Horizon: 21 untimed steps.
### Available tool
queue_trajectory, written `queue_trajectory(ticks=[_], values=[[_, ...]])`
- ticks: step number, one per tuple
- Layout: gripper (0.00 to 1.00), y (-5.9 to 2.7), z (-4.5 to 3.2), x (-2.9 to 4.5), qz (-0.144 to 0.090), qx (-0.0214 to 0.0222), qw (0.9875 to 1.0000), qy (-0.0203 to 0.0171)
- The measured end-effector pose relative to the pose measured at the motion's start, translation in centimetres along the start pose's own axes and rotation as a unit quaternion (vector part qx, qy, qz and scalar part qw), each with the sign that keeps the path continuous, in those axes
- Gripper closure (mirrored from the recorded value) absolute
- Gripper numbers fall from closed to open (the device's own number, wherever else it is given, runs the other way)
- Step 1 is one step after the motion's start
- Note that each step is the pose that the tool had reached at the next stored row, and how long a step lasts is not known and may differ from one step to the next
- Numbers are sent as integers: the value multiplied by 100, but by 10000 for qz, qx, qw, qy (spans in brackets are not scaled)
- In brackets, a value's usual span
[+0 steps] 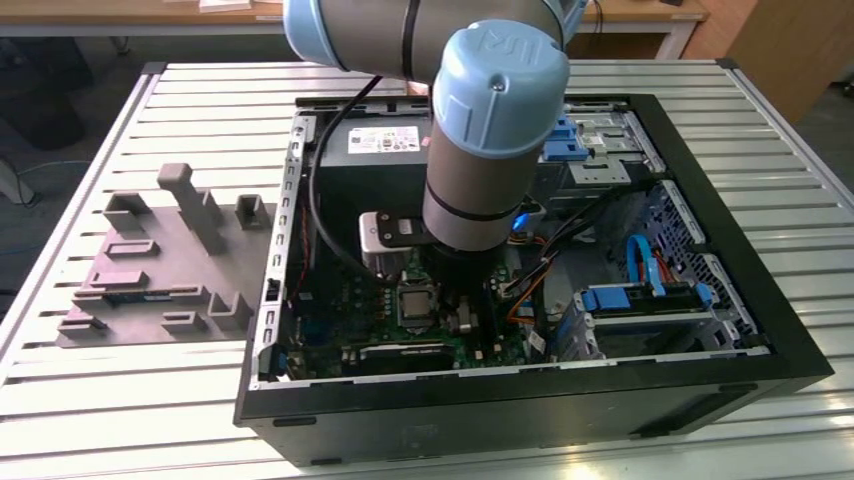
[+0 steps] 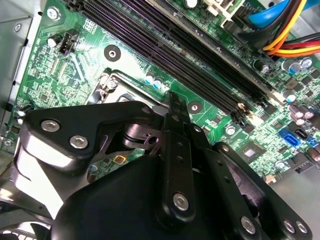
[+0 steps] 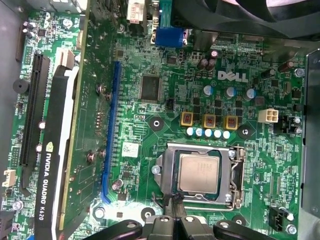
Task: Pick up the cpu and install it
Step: 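Install the first cpu locking lever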
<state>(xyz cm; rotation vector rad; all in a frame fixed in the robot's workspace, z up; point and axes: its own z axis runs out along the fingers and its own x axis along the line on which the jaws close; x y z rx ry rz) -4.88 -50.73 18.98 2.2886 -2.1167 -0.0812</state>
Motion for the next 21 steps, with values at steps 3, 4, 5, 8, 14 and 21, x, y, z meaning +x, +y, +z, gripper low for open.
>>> queue_trajectory(ticks=[3,4,5,8,14,21], values=[[89,-9,0,0,-11,0,10000,-5],[89,-11,0,0,-16,0,10000,-5],[89,-12,0,-2,-20,0,10000,-5],[89,-16,0,-7,-38,0,10000,-4],[89,-32,1,-10,-60,0,10000,-11],[89,-35,12,-8,-71,4,10000,-62]])
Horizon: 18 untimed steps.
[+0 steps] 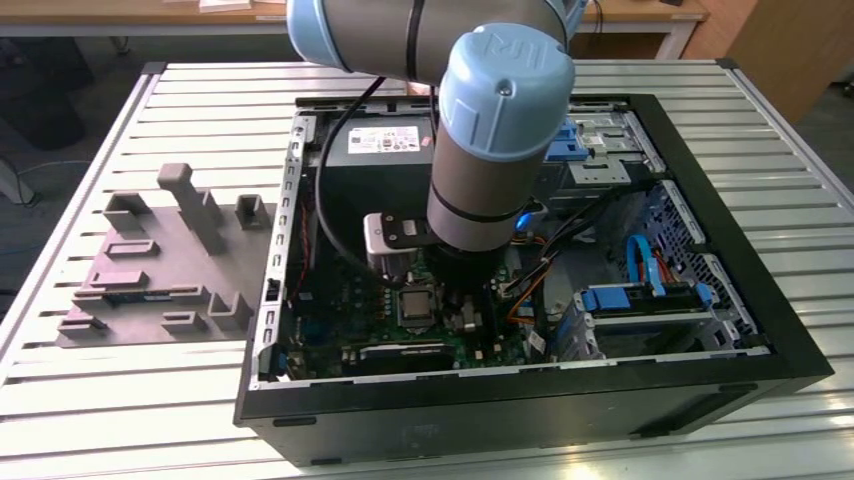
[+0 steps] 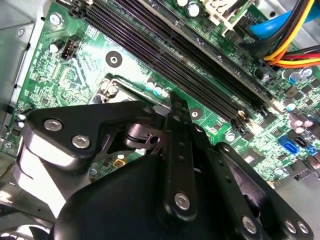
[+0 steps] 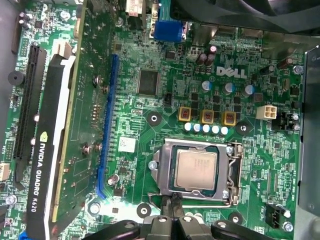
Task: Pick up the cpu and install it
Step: 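Install the first cpu locking lever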
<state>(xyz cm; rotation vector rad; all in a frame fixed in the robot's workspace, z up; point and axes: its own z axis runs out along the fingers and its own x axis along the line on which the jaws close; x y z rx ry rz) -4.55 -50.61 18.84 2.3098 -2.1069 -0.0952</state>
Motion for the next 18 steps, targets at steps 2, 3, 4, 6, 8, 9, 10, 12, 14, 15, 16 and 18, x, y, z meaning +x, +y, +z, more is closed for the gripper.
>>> queue_trajectory(ticks=[2,3,4,6,8,9,10,12,14,15,16,18], values=[[89,0,1,-1,-1,1,10000,-8],[89,0,1,-1,-1,1,10000,-11],[89,1,-5,0,-1,2,10000,-14],[89,0,-24,-3,-2,5,10000,-24],[89,3,-60,-3,-2,2,10000,-23],[89,4,-80,-3,-2,3,10000,-26],[89,5,-103,-4,-2,3,10000,-27],[89,7,-137,-5,-2,3,10000,-27],[89,8,-166,-7,-1,3,10000,-28],[89,10,-188,-7,-1,3,10000,-27],[89,11,-214,-8,-2,3,10000,-27],[89,14,-273,-10,-2,3,10000,-28]])
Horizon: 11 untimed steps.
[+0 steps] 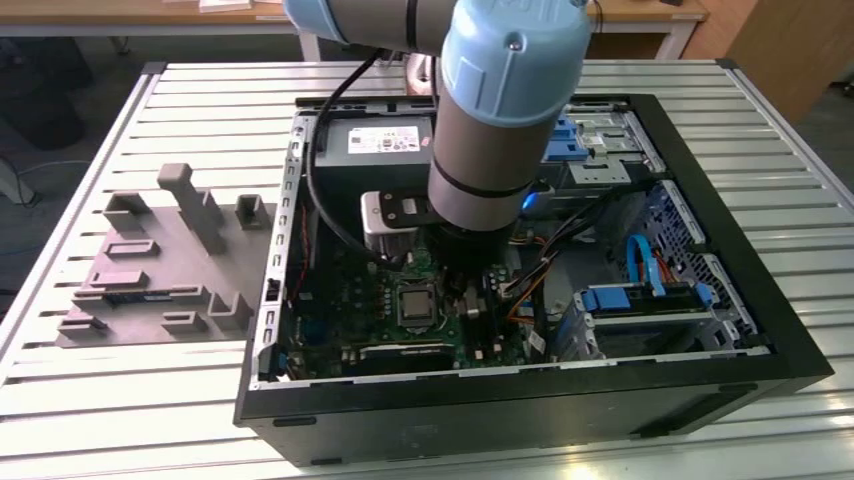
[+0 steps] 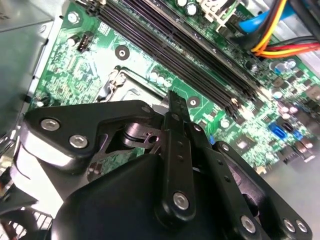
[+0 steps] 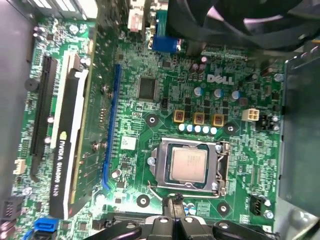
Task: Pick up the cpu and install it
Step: 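Install the first cpu locking lever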
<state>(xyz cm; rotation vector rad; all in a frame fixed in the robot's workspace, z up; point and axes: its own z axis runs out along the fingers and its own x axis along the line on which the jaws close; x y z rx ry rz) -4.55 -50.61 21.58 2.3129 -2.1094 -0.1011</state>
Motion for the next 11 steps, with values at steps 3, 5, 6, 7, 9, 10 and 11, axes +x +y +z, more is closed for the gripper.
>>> queue_trajectory(ticks=[3,5,6,7,9,10,11], values=[[89,4,-87,-4,0,0,10000,0],[89,6,-128,-5,0,0,10000,-1],[89,7,-142,-6,0,0,10000,-2],[89,7,-148,-6,0,0,10000,-2],[89,7,-151,-6,0,0,10000,-3],[89,8,-153,-7,0,0,10000,-3],[89,8,-154,-6,0,0,10000,-3]])
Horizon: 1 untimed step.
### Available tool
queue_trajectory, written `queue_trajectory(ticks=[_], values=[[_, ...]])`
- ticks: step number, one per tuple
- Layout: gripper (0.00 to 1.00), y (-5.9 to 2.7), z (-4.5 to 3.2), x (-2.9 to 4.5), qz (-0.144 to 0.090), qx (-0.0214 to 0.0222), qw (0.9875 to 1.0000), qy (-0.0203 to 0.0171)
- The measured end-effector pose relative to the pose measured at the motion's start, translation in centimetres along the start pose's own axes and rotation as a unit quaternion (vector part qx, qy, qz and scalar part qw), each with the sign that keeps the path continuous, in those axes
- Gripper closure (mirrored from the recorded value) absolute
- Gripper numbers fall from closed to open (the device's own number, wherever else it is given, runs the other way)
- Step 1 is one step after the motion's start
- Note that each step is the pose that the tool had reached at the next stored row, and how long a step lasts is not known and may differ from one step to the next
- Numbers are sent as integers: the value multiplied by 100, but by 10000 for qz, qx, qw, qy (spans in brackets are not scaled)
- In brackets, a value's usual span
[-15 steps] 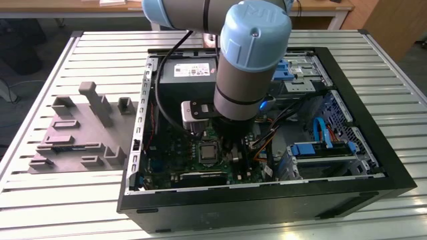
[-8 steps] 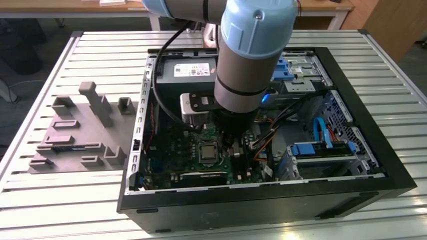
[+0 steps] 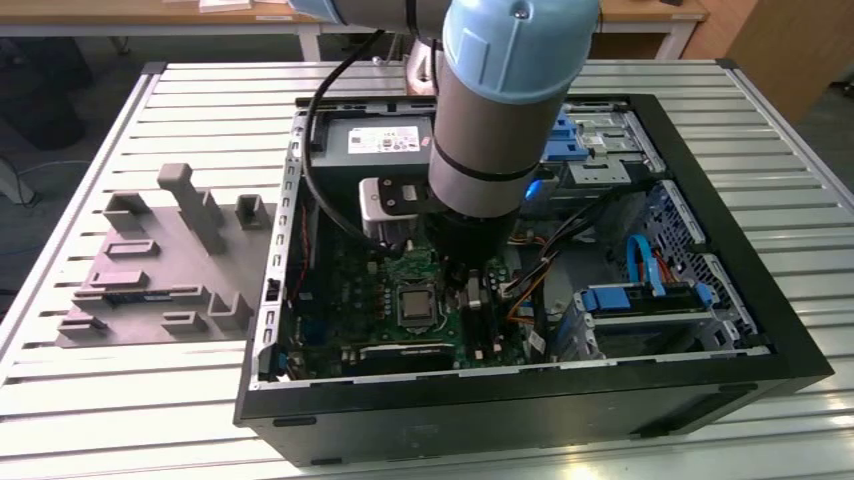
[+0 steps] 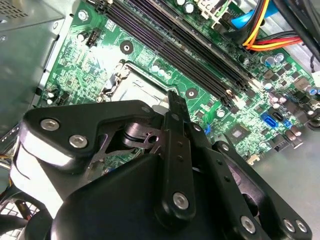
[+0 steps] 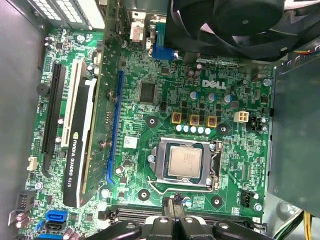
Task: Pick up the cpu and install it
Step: 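Install the first cpu locking lever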
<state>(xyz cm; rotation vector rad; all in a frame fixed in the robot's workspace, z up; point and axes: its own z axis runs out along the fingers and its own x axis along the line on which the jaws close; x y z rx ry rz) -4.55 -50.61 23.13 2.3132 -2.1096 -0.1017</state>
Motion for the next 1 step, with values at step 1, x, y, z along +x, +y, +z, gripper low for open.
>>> queue_trajectory(ticks=[1], values=[[89,0,0,0,0,0,10000,0]])
